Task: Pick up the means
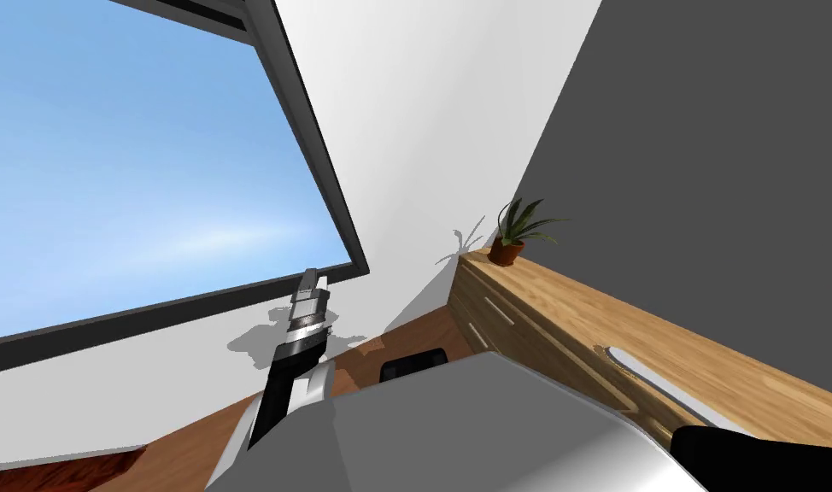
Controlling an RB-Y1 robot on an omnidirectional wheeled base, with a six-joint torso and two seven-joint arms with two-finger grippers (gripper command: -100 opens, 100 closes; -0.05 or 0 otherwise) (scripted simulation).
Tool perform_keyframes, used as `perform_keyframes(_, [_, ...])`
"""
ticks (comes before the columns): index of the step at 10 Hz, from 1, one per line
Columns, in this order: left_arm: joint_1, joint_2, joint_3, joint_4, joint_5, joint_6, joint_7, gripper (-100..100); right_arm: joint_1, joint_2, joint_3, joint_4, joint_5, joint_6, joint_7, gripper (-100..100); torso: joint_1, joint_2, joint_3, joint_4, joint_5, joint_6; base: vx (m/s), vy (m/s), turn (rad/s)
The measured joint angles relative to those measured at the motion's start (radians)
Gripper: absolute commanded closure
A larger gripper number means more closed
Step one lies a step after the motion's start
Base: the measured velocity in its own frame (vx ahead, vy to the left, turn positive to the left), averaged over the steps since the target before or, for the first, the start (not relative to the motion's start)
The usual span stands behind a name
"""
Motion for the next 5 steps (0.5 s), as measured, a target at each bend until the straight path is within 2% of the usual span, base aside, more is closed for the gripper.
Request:
perform_keyframes(3, [0.000,0.000,0.000,0.000,0.000,0.000,0.000,0,0.065,-0.029,0.003,0.029,0.043,0.017,-0.022,-100,0.001,-0.002,-0.001,0.000,0.000,0.001,-0.032,-0.056,0.372])
perform_keyframes(4, [0.000,0.000,0.000,0.000,0.000,0.000,0.000,0,0.087,-0.029,0.008,0.044,0.064,0.018,-0.023,-100,0.001,-0.001,-0.001,0.000,0.000,0.001,-0.028,-0.058,0.198])
perform_keyframes(5, [0.000,0.000,0.000,0.000,0.000,0.000,0.000,0,0.111,-0.033,0.004,0.045,0.072,0.017,-0.025,-100,0.001,-0.002,-0.001,0.000,0.000,0.001,-0.031,-0.069,0.408])
